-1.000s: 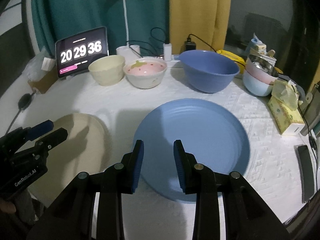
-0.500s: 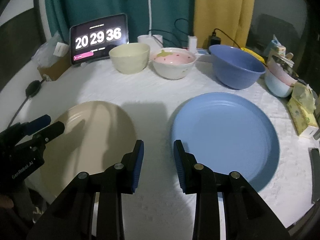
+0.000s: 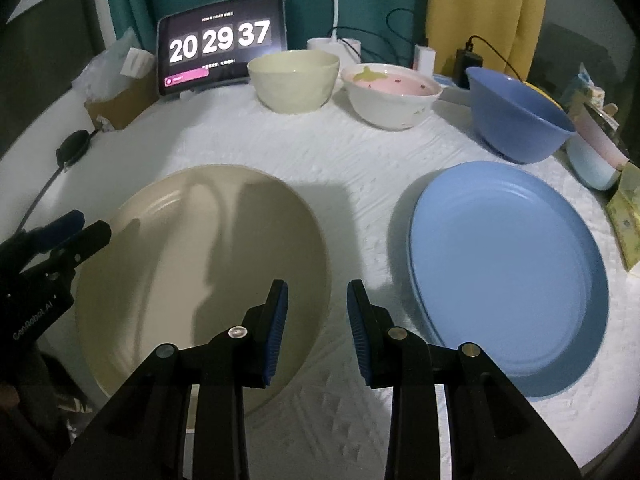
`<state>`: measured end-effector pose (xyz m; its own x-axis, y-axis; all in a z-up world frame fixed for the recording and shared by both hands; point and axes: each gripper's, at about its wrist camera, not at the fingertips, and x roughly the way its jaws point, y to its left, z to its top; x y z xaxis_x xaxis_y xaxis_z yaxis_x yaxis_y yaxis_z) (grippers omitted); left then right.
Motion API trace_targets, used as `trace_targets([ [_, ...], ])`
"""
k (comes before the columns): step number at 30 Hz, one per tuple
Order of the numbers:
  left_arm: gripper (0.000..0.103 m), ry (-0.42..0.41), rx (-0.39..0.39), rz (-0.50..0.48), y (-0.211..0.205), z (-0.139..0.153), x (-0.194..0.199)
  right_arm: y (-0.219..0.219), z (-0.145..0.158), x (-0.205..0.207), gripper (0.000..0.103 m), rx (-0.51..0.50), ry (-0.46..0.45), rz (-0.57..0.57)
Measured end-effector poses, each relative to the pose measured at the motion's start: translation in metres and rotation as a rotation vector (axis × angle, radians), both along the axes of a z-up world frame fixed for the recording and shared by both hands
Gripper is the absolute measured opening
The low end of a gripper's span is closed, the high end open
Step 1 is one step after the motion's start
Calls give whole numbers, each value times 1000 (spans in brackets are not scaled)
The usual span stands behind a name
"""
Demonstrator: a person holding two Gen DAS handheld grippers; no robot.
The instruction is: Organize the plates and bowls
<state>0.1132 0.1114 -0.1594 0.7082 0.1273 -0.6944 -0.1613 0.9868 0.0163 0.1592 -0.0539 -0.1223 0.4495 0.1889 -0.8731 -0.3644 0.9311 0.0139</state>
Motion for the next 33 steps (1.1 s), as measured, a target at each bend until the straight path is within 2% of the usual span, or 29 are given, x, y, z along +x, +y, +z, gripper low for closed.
trace_targets([
  [5,47,68,-32,-22,1,-20,4,3,-9,1,33,-4,22,2],
  [12,46,60,-36,-50,-3,-21,4,9,-15,1,32,-12,22,19],
  [17,43,59,-35,-95,-12,-20,4,6,-14,2,26,-13,14,20],
  [22,42,63,-38,-92,-13,-20,6,6,-13,1,23,-15,8,22],
  [33,42,33,-63,-109,-19,-6,3,-4,4,0,22,-9,-33,11],
])
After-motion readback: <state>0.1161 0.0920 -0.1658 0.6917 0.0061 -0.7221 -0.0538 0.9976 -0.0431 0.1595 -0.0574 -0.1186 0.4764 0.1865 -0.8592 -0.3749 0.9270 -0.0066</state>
